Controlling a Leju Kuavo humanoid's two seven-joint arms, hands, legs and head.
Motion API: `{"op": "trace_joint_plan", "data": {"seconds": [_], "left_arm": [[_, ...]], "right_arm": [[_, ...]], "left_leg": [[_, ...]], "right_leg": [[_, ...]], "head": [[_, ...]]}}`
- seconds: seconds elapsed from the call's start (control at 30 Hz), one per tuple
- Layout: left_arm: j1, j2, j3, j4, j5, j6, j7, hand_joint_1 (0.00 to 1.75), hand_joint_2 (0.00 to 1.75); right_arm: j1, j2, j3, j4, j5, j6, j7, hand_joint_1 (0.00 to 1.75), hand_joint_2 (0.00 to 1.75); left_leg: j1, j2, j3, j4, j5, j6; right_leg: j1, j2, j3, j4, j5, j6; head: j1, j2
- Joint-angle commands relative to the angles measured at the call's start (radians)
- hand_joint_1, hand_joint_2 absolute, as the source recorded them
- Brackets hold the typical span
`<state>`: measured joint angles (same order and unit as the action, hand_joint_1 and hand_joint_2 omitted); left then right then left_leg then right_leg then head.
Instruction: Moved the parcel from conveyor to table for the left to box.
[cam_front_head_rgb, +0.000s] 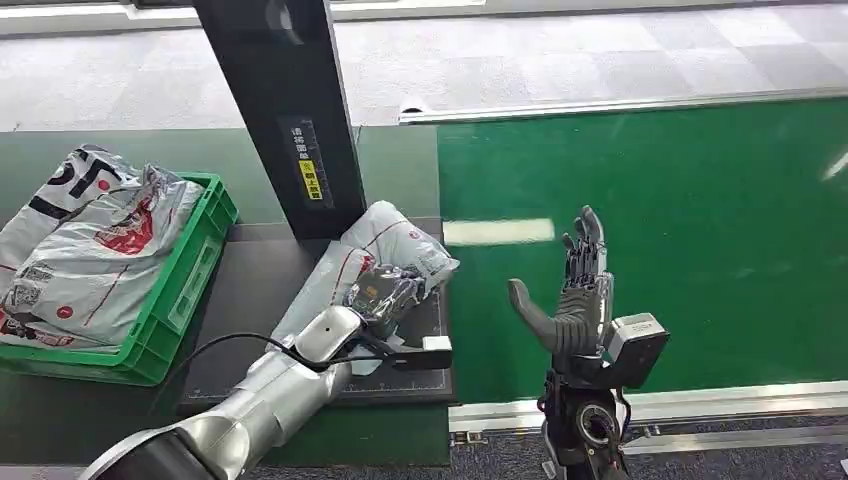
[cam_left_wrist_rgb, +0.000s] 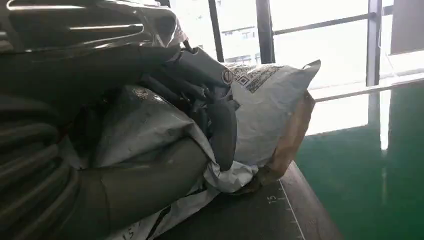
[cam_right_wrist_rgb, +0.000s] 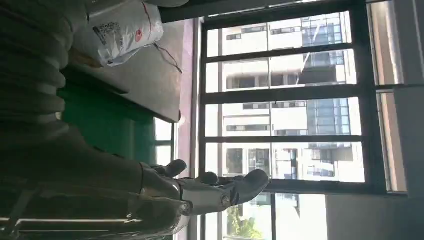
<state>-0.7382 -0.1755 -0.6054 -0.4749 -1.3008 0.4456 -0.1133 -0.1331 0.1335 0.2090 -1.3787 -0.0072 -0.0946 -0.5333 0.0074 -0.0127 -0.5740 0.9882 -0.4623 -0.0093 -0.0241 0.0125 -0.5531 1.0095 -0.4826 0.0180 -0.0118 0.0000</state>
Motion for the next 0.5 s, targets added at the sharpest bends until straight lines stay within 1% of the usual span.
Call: {"op": "trace_joint_plan", "data": {"seconds": [0.03,0.13,0.23,0.27,0.33,0.37,0.4,0.5], "left_arm": [[0.021,0.026,0.035,0.016,0.003,-0.003,-0.003,1.75,1.75],[0.03,0.032,0.049,-0.003,0.006,0.02,-0.006,1.75,1.75],[0.038,0.04,0.075,-0.042,0.024,0.061,-0.013,1.75,1.75],[0.046,0.045,0.093,-0.084,0.043,0.079,-0.026,1.75,1.75],[0.071,0.066,0.124,-0.213,0.071,0.118,-0.031,1.75,1.75],[0.091,0.081,0.142,-0.303,0.077,0.134,-0.018,1.75,1.75],[0.12,0.103,0.166,-0.432,0.082,0.147,-0.003,1.75,1.75],[0.196,0.16,0.227,-0.721,0.104,0.188,0.014,1.75,1.75]], "right_arm": [[-0.006,-0.009,0.006,0.014,-0.003,-0.001,0.002,0.0,1.75],[-0.001,-0.011,0.009,0.011,-0.003,-0.003,0.003,0.0,1.75],[0.003,-0.011,0.01,0.005,-0.003,-0.009,0.007,0.0,1.75],[0.008,-0.011,0.009,-0.003,-0.003,-0.015,0.009,0.0,1.75],[0.021,-0.012,0.003,-0.02,-0.002,-0.03,0.014,0.0,1.75],[0.029,-0.012,0.001,-0.028,-0.002,-0.035,0.016,0.0,1.75],[0.042,-0.012,-0.003,-0.042,-0.002,-0.046,0.018,0.0,1.75],[0.062,-0.013,-0.008,-0.051,-0.004,-0.057,0.021,0.0,1.75]], "left_leg": [[0.0,0.002,-0.001,0.0,0.001,0.0],[0.001,0.004,-0.002,-0.001,0.002,0.0],[0.0,0.002,-0.001,0.0,0.0,0.0],[0.001,0.004,-0.003,-0.002,0.002,0.0],[0.0,0.002,-0.003,0.0,0.0,0.0],[0.001,0.002,-0.005,0.0,0.001,0.0],[0.001,0.002,-0.005,0.001,0.0,0.0],[0.001,0.003,-0.008,0.001,0.0,0.0]], "right_leg": [[0.0,0.001,-0.001,0.0,0.001,-0.001],[0.001,0.001,-0.003,-0.002,0.003,-0.002],[0.0,0.001,-0.001,0.0,0.001,-0.001],[0.002,0.001,-0.004,-0.003,0.004,-0.003],[0.0,0.0,-0.003,0.0,0.001,-0.001],[0.001,0.0,-0.005,0.0,0.002,-0.002],[0.001,0.0,-0.005,0.0,0.001,-0.002],[0.002,0.0,-0.008,0.0,0.001,-0.003]], "head": [[0.0,0.0],[0.0,0.0],[0.0,0.0],[0.0,0.0],[0.0,0.0],[0.0,0.0],[0.0,0.0],[0.0,0.0]]}}
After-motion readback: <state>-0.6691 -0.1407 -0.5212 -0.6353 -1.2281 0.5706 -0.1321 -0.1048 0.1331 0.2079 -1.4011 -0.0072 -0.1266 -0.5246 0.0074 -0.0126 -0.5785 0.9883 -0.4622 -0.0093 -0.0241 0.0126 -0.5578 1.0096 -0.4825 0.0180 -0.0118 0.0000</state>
